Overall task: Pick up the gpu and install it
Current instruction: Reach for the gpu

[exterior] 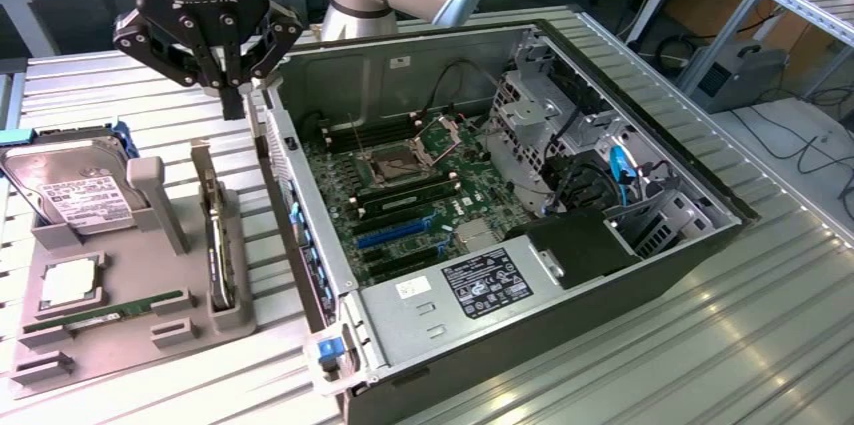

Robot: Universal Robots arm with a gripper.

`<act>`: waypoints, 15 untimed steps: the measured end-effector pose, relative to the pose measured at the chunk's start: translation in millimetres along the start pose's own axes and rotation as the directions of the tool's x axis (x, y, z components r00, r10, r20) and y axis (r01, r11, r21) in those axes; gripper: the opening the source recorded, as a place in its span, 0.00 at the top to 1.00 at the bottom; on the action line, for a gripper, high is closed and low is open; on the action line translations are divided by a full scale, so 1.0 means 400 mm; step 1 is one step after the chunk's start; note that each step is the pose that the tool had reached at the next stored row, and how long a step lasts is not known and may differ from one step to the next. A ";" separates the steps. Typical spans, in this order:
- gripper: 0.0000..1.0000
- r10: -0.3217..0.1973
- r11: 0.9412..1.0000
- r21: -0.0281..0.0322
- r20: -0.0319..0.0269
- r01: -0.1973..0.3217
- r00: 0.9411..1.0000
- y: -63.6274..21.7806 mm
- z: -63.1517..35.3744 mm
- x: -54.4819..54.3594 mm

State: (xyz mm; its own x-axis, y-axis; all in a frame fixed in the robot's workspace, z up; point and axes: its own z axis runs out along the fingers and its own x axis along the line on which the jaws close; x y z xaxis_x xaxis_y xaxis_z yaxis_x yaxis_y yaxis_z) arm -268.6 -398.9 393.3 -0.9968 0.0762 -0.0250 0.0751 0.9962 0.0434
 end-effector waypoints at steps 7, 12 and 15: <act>0.89 0.000 1.000 0.000 0.000 0.000 1.000 -0.001 0.000 0.007; 0.89 0.000 1.000 0.001 0.000 0.000 1.000 -0.001 0.000 0.015; 0.89 0.000 1.000 0.001 0.000 0.000 1.000 -0.001 -0.001 0.019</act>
State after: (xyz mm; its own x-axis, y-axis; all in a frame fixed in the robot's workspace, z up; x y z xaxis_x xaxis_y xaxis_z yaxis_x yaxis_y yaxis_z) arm -276.4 -398.9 393.3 -0.9968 0.0762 -0.0251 0.0751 0.9963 0.0427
